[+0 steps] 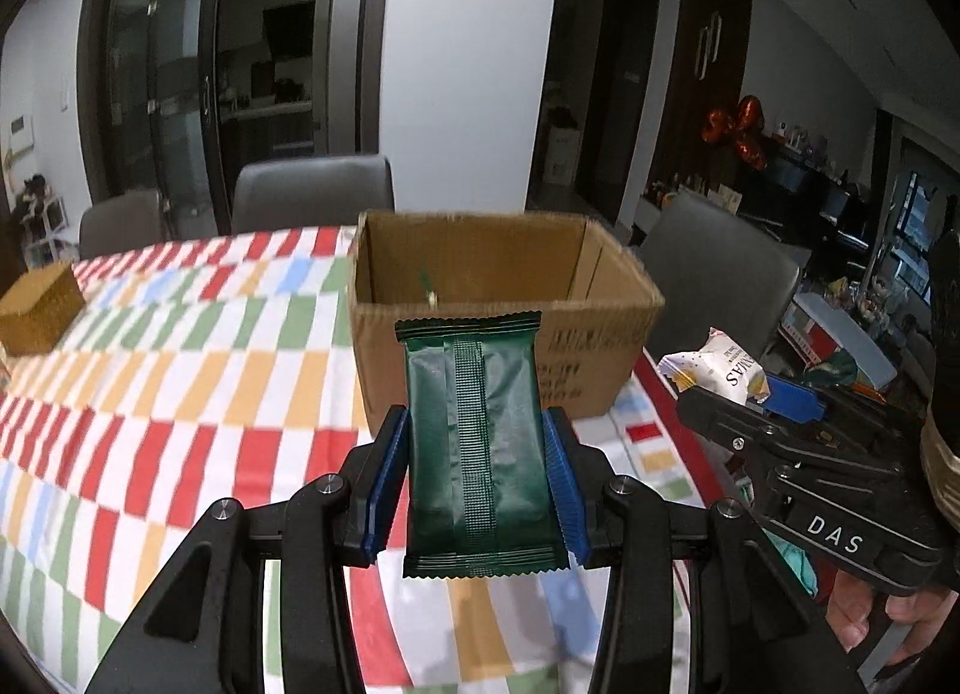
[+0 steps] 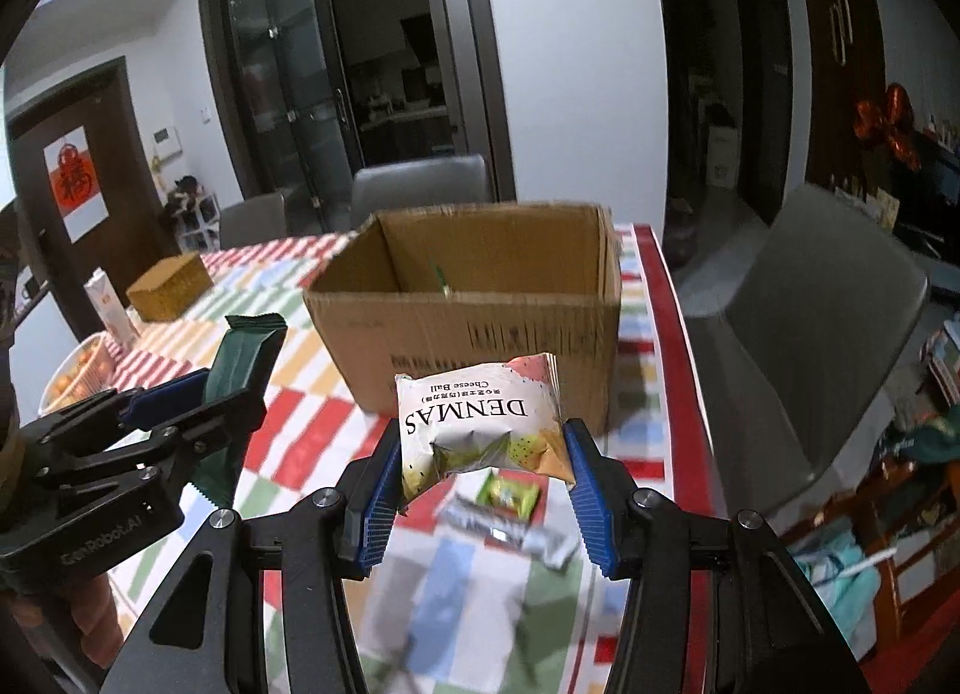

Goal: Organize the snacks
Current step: 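Carry both packets over the box and open both tools to drop them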

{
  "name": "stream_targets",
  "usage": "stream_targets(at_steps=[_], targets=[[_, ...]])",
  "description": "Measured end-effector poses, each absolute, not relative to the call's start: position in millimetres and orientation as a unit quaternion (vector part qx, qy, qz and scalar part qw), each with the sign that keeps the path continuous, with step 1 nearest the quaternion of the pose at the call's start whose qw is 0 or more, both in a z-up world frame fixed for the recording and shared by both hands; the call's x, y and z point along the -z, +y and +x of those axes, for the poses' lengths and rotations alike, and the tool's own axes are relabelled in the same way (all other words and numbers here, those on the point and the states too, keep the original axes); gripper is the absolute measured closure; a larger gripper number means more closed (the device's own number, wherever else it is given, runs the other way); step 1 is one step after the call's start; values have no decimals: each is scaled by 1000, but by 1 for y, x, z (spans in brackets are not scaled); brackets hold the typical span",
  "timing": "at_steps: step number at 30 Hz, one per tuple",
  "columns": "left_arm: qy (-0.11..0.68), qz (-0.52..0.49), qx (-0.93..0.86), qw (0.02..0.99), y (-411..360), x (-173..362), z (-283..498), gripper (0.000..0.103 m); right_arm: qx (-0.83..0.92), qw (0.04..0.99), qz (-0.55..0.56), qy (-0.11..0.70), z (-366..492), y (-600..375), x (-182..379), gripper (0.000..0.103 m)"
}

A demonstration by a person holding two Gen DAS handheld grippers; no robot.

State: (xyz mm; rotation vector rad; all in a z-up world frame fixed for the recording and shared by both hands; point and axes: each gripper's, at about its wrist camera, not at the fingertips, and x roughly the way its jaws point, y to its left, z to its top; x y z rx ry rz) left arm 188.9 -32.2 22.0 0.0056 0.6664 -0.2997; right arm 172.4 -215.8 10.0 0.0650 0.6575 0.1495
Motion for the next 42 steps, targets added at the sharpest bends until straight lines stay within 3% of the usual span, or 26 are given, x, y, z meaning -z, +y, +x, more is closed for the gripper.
stream_targets(at_steps=[10,20,38,42], targets=[[293,22,138,946,-33,-57,227,59,-80,954,7,290,205,-212,-46,51],[308,26,167,936,-38,-72,284,59,-90,948,0,306,256,-214,-57,51],[368,37,154,916,-54,-39,370,59,-75,931,-26,357,322,-210,-35,51],[377,41,141,914,-55,-37,372,48,-72,928,-32,363,330,-210,-30,45]])
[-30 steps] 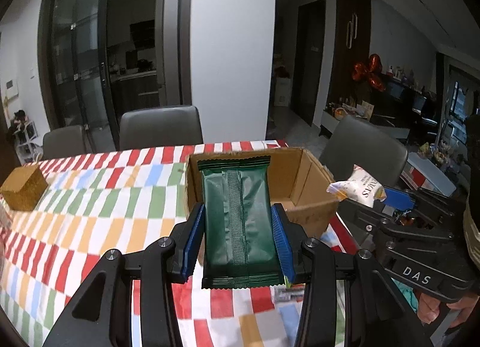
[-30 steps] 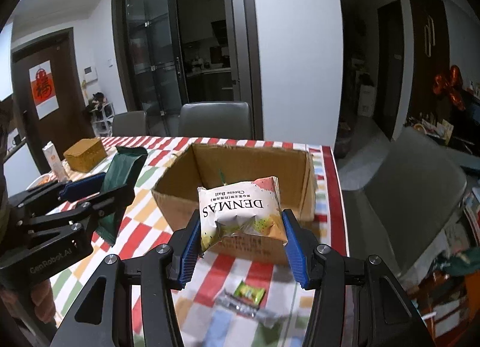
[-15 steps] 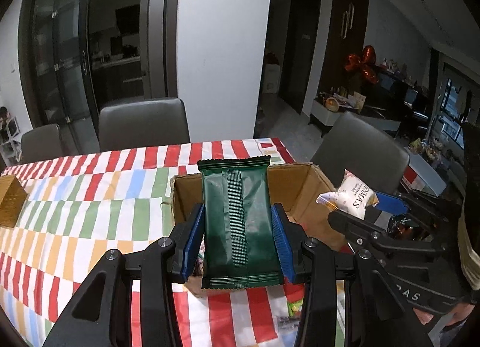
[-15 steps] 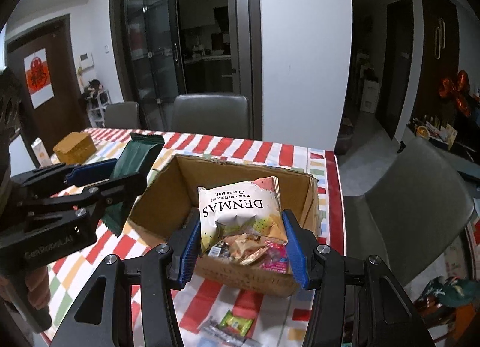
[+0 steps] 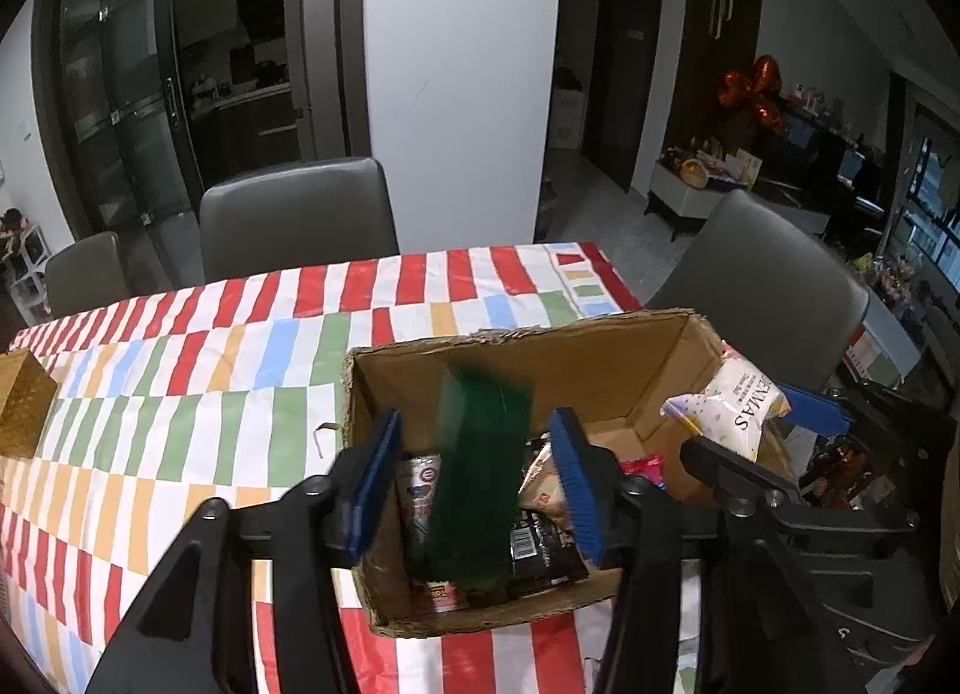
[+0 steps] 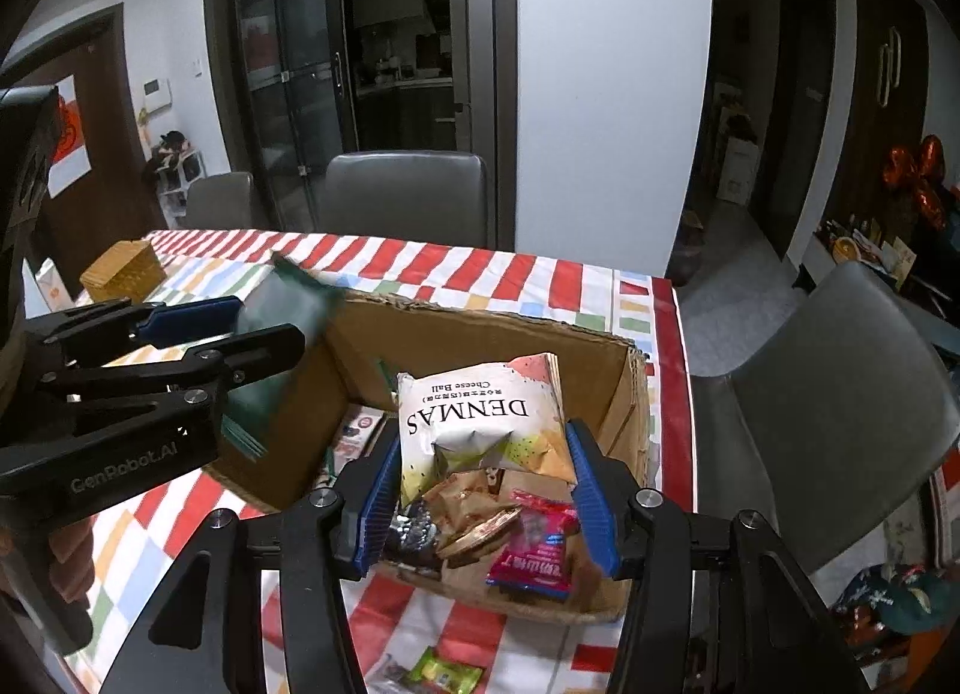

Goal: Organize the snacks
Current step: 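Carry both packets over the box and open both tools to drop them, then move both open tools back from the box to the last snacks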

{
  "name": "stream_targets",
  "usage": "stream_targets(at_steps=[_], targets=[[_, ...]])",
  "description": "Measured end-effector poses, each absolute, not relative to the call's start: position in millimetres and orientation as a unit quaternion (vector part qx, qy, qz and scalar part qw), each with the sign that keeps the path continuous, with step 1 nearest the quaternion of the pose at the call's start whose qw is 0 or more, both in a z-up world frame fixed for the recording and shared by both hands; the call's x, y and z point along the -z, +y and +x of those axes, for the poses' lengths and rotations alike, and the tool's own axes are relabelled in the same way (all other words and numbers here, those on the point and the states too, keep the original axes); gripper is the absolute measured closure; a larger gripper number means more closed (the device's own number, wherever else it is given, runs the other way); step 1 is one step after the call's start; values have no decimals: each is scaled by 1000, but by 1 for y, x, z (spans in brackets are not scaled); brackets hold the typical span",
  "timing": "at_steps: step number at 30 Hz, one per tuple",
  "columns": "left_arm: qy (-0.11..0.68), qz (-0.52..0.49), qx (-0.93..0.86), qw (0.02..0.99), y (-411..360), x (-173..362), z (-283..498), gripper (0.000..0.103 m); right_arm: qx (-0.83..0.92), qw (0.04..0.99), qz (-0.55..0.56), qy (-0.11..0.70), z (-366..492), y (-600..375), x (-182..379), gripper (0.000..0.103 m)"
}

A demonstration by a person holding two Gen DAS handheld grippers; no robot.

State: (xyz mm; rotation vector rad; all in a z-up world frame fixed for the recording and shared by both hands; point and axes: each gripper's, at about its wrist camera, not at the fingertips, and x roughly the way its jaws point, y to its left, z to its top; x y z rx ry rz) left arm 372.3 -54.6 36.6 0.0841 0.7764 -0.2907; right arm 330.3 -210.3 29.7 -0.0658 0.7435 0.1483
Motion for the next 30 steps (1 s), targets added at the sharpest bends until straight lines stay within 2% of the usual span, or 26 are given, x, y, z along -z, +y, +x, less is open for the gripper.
stream_targets(at_steps=[3,19,30], targets=[[372,46,129,918,-48,-38,366,43,-68,927,-26,368,331,-213,-27,38],[344,64,126,928,-36,-33,270,37,-84,935,-59,339,258,-212,-32,38],[361,83,115,922,-41,-7,228,34,-107,921,-110,357,224,-204,-2,38]])
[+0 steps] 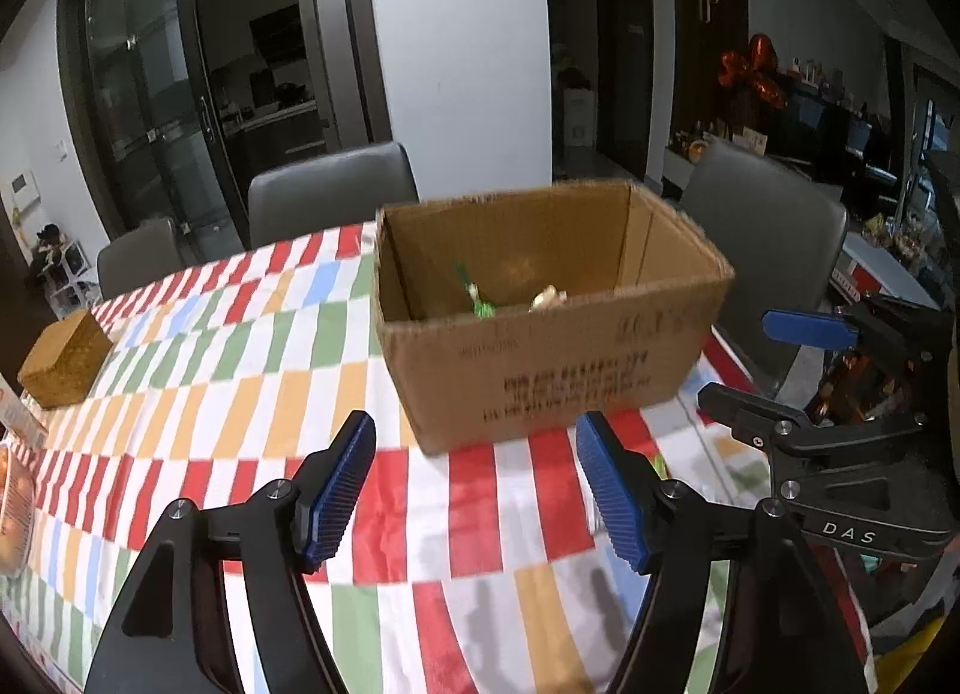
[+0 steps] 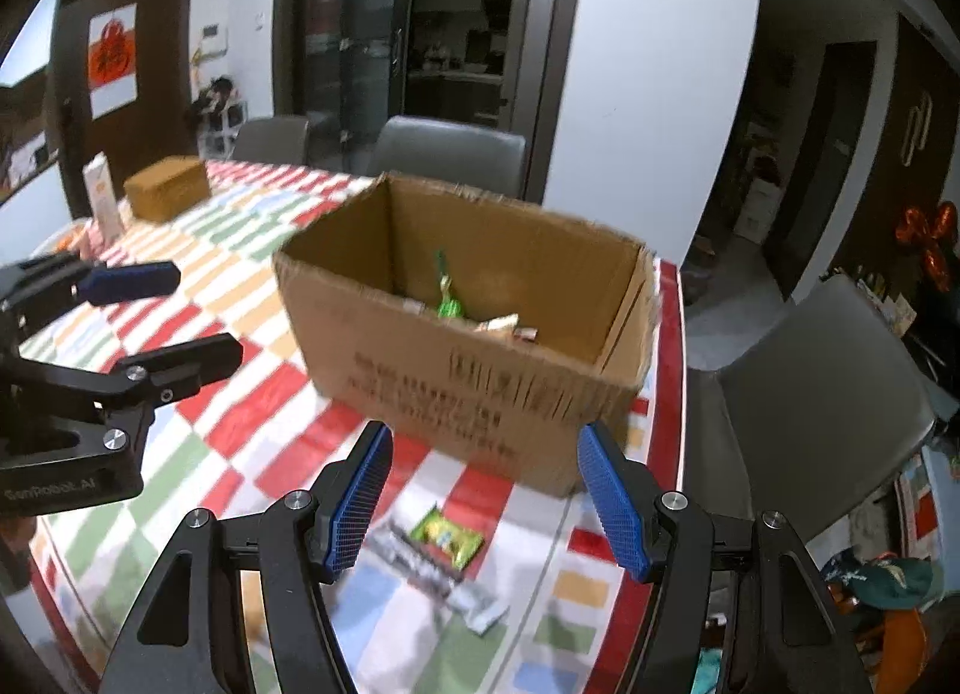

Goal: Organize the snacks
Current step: 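Move both open tools back from the box to the last snacks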

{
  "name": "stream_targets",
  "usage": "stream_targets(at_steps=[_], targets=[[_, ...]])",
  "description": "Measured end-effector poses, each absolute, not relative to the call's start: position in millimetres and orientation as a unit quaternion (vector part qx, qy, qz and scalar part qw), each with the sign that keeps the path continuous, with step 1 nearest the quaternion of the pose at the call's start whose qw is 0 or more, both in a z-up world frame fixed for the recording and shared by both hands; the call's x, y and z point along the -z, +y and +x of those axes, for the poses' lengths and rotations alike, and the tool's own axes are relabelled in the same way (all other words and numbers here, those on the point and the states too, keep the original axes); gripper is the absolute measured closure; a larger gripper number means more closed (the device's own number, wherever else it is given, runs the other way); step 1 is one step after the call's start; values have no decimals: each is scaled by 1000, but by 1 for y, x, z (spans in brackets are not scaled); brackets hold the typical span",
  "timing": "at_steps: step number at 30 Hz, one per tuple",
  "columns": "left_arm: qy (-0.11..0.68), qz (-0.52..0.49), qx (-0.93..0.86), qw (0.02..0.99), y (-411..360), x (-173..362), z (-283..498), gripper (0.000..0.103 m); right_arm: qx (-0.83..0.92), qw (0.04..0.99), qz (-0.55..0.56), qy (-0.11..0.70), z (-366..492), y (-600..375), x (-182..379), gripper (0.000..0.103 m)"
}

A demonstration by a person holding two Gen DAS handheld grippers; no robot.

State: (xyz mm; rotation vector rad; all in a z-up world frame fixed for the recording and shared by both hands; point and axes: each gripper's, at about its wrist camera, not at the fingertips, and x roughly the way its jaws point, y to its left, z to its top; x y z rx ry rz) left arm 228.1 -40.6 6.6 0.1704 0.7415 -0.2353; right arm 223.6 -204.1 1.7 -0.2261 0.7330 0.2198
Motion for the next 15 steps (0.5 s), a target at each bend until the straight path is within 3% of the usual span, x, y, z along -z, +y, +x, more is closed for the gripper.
stream_targets(at_steps=[15], targets=[[444,71,110,886,-45,67,209,34,-144,872,-125,450,221,-201,71,38]])
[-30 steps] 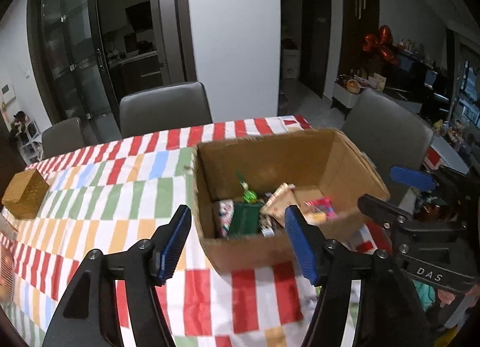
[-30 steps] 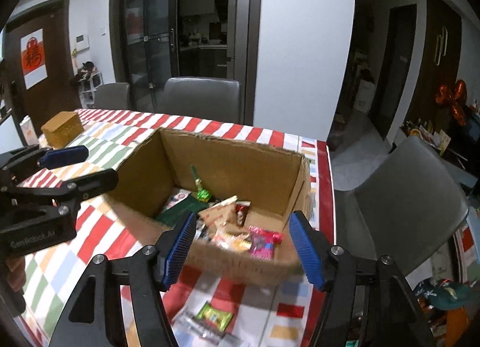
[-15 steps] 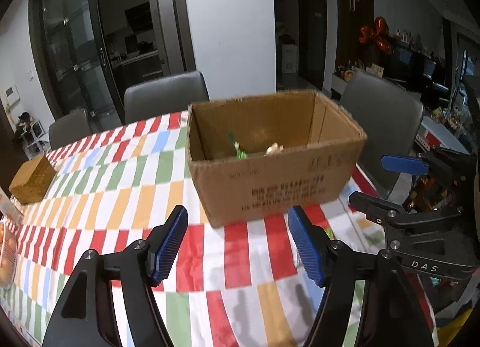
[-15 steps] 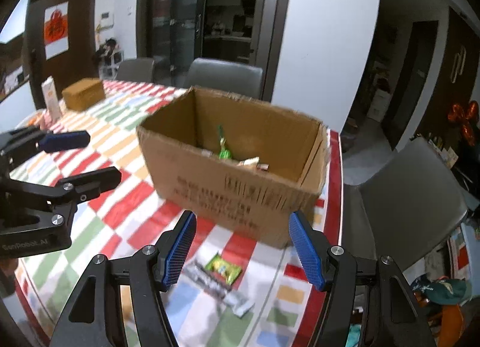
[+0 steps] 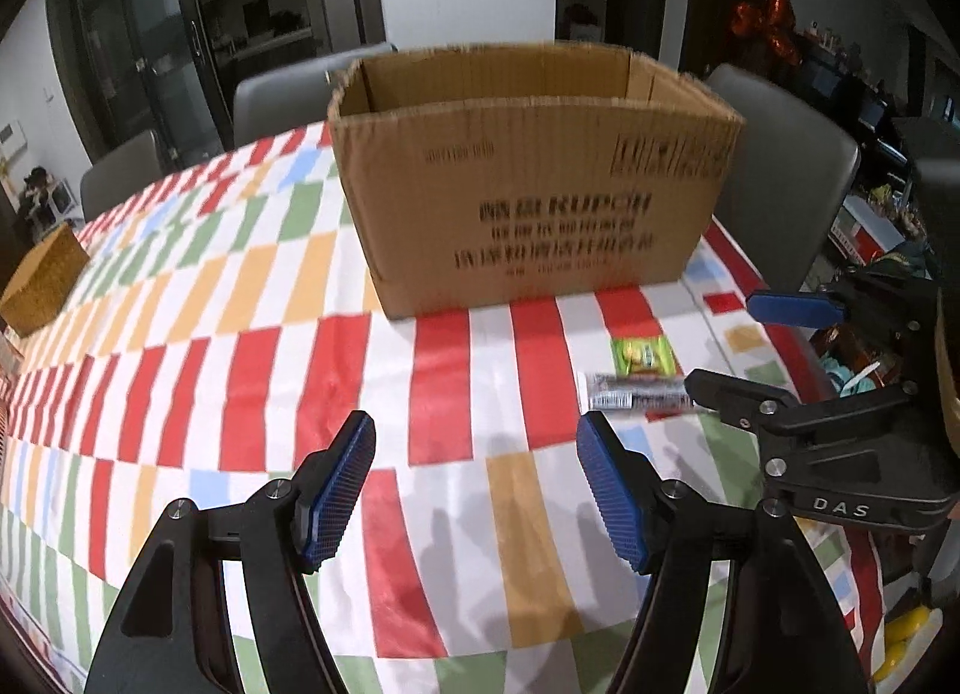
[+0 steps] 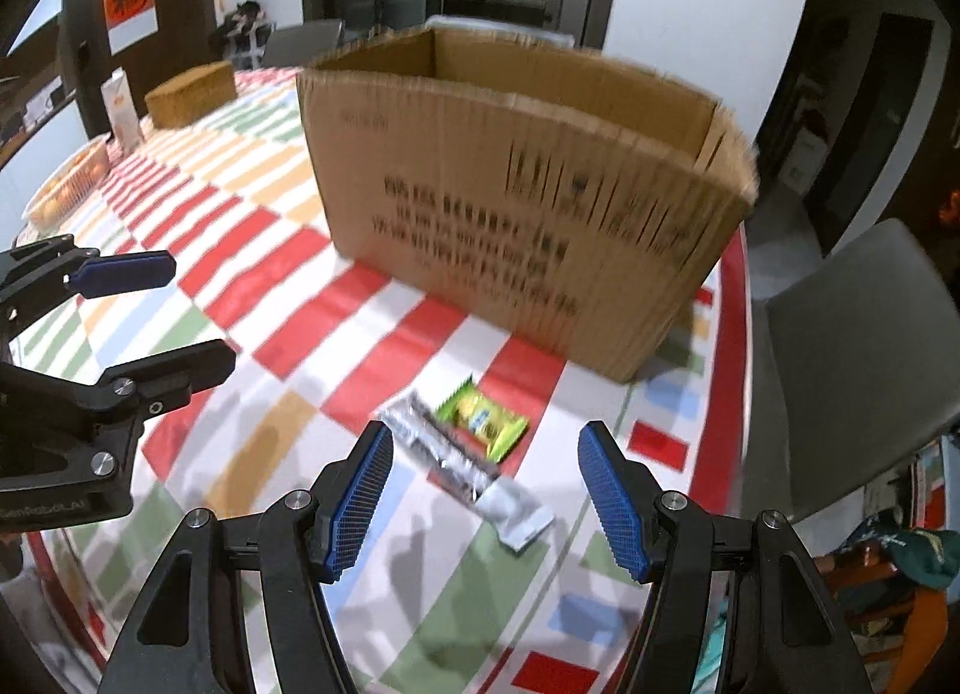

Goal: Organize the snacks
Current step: 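Move both open tools back from the box to the last snacks, then grasp the silver bar with right tool while left tool grasps green candy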

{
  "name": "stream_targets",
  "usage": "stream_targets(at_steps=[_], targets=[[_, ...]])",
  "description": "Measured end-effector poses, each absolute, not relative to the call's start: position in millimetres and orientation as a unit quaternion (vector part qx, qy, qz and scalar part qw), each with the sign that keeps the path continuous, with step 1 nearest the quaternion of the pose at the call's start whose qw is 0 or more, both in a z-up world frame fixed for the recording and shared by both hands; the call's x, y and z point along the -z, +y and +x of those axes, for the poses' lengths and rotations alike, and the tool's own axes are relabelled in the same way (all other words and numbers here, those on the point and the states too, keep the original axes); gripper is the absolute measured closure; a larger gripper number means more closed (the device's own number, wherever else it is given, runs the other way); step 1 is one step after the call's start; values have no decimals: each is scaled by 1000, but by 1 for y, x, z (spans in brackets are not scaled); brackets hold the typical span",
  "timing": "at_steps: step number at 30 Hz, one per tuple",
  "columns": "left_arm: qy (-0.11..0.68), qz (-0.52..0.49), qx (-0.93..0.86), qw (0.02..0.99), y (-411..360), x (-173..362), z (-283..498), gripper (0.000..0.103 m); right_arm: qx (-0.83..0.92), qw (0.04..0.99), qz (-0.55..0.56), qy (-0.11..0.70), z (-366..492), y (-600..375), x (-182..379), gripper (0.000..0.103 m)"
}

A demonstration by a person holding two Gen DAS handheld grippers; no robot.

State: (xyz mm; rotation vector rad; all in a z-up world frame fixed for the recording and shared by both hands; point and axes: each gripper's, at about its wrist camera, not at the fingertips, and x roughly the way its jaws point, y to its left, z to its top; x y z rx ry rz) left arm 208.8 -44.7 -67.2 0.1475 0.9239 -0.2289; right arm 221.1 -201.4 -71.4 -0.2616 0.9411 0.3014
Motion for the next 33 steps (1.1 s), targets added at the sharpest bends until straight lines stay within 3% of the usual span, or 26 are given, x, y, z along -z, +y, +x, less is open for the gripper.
stream_targets(at_steps=[18,24,31,33], targets=[[483,50,96,869,-44,95,223,34,-174,823,-107,530,248,-200,126,43],[489,37,88,867,-34,99,225,34,-196,813,-95,540,247,-188,132,58],[494,23,78,865,-24,102,227,34,-208,811,-106,536,250,-167,134,58],[496,21,77,865,-22,103,227,34,-204,813,-111,534,252,-162,135,66]])
